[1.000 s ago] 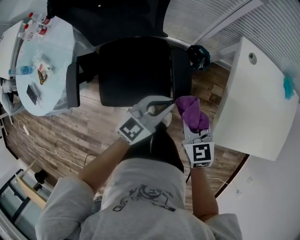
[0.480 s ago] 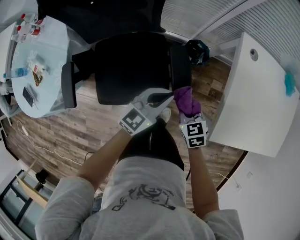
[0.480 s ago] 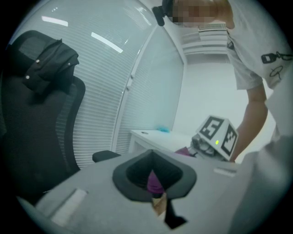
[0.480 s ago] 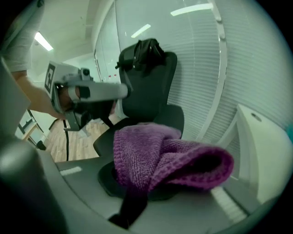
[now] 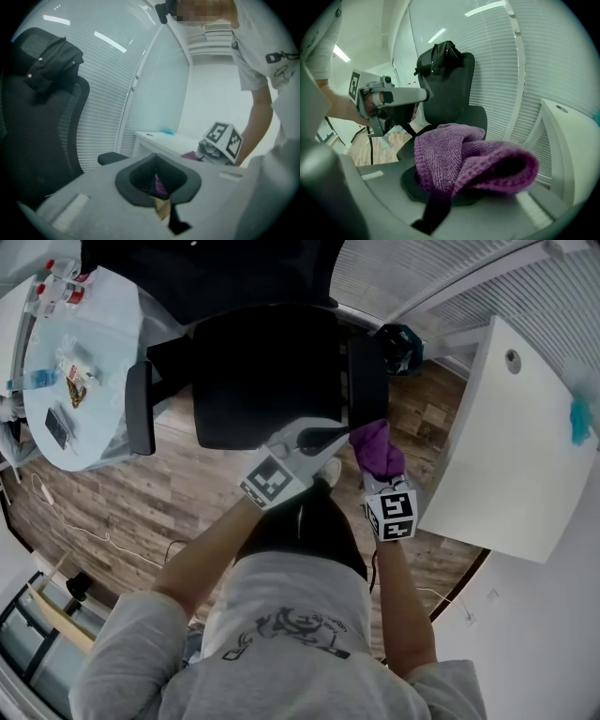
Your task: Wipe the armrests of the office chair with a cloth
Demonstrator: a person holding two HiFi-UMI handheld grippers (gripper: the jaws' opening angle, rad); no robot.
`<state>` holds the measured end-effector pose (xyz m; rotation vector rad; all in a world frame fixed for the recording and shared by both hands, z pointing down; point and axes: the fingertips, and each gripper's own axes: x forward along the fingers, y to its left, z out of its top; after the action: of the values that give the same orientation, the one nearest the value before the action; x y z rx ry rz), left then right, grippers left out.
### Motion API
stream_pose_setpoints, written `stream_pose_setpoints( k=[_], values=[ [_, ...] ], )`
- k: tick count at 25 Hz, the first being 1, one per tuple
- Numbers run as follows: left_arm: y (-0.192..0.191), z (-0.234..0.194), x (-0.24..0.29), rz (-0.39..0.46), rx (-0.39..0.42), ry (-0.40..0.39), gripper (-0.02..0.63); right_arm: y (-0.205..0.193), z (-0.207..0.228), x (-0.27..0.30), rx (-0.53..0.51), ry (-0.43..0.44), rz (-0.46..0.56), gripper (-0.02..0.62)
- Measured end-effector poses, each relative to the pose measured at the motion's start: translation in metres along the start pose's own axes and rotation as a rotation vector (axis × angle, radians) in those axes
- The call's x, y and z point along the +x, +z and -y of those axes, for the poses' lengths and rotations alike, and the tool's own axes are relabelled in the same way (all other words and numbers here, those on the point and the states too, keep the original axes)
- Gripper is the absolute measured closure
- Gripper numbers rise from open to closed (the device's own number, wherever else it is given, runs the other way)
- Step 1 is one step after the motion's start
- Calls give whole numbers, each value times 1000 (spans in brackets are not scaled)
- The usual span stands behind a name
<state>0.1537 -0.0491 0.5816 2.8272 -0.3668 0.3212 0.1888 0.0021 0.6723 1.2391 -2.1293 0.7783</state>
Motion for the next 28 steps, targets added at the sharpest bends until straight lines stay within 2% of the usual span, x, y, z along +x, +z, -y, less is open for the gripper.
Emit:
stream_pose_setpoints(
  k=[4, 8, 15, 19, 28],
  values=[
    [-1, -4, -5, 0, -5, 5, 604, 0, 0, 1, 37, 18, -13, 563],
    [-4, -9, -10, -5, -12, 17, 604, 2, 1, 1, 122, 59, -18, 563],
    [-6, -17, -15, -5, -18, 27, 604, 7, 1, 2, 144, 82, -22, 565],
    [-4, -22, -17, 1, -26, 36, 604, 21, 6, 11, 131, 68, -8, 565],
    [0, -29, -20, 9, -30, 38, 604, 68, 36, 60, 58, 3, -50, 563]
  ],
)
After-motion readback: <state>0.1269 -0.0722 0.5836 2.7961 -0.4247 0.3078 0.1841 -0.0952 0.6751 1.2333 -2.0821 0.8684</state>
